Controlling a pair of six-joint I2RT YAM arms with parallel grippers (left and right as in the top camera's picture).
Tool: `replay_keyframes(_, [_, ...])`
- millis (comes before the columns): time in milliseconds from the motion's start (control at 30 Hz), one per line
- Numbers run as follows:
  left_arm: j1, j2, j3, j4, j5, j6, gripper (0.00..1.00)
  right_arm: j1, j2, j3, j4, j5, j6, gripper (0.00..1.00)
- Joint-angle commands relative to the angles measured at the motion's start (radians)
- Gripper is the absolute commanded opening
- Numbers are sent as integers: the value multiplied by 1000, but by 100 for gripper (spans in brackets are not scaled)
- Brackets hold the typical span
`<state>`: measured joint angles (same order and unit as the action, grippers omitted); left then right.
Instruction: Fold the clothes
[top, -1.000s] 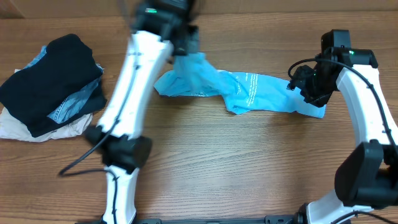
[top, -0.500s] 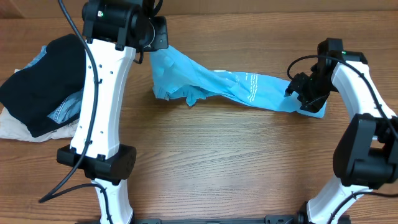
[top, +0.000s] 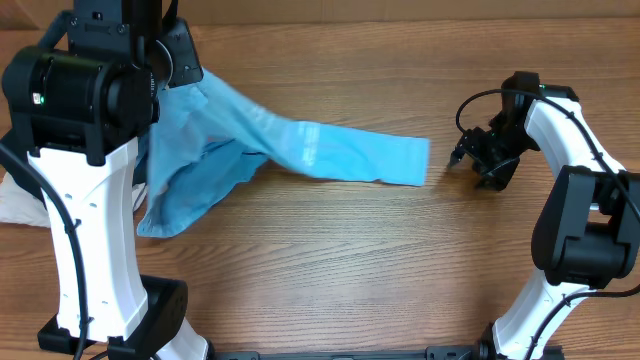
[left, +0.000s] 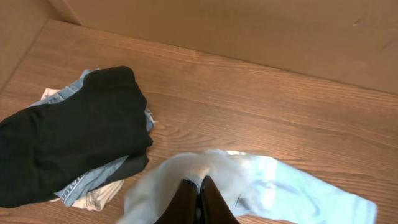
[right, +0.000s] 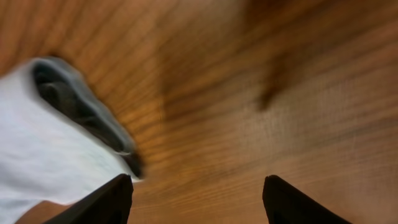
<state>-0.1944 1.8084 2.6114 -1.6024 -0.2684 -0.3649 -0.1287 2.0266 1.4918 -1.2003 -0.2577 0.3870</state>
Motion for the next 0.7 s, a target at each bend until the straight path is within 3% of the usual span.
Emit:
replay_keyframes(0, [-2, 2, 10, 8, -27, -9, 4, 39, 1, -6, -8, -82, -50, 70])
replay_keyframes(167, [-2, 2, 10, 4, -26, -9, 4, 170, 1, -97, 143, -126, -41, 70])
replay_keyframes(300, [-2, 2, 10, -16, -26, -4, 4, 253, 2, -211, 353, -119, 119, 70])
replay_keyframes(367, [-2, 2, 10, -19, -25, 6, 4, 258, 2, -242, 439, -129, 168, 65])
replay_keyframes(433, [-2, 2, 10, -20, -24, 6, 4, 258, 2, -249, 490, -174, 167, 55])
replay_keyframes(467, [-2, 2, 10, -21, -23, 6, 4, 258, 2, -249, 505, -193, 167, 45])
replay_keyframes(500, [-2, 2, 10, -22, -23, 6, 4, 258, 1, -248, 510, -208, 167, 32])
replay_keyframes(533, [-2, 2, 10, -25, -23, 6, 4, 256, -1, -241, 495, -223, 163, 13])
replay_keyframes(567, [-2, 1, 10, -26, -23, 6, 4, 251, -5, -232, 472, -223, 151, 6])
replay_keyframes(667, [-2, -12, 10, -28, -27, 11, 4, 195, -108, -180, 315, -168, 42, 4])
